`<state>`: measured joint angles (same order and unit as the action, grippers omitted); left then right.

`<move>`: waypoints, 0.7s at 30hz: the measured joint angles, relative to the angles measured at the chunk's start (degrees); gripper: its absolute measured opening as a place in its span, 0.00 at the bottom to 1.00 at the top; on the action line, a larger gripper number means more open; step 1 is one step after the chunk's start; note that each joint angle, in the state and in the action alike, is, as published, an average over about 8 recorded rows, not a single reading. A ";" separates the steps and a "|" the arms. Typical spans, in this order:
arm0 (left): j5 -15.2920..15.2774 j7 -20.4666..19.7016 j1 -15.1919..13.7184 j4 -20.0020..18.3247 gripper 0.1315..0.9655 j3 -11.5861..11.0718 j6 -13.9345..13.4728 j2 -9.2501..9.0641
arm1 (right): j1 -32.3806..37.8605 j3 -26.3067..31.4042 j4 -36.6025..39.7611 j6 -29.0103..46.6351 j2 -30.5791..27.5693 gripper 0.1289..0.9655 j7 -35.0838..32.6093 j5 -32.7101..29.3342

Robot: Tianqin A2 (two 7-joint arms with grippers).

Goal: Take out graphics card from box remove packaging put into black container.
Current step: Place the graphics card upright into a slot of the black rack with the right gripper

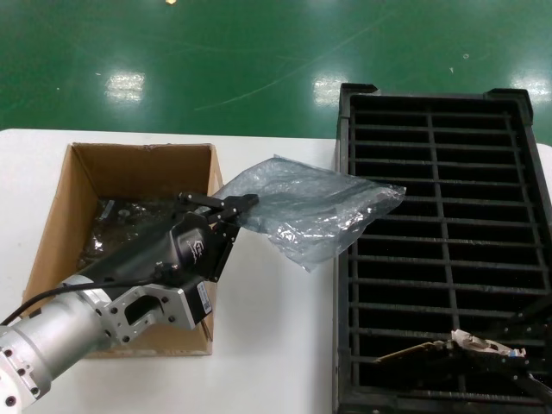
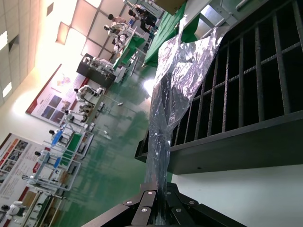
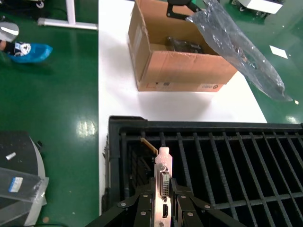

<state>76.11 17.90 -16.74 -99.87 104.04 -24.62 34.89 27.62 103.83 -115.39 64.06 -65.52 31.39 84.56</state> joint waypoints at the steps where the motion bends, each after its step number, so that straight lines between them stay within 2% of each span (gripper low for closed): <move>1: -0.01 0.03 0.02 -0.01 0.01 0.01 0.01 0.01 | 0.19 0.21 0.25 0.06 0.23 0.07 -0.28 -0.32; 21: 1.69 2.44 0.02 1.44 0.01 0.07 0.70 0.05 | 2.80 3.02 1.16 1.92 3.55 0.07 -3.61 -5.28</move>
<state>77.79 20.35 -16.72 -98.43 104.10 -23.91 34.94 30.42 106.85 -114.23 65.99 -61.97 27.77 79.28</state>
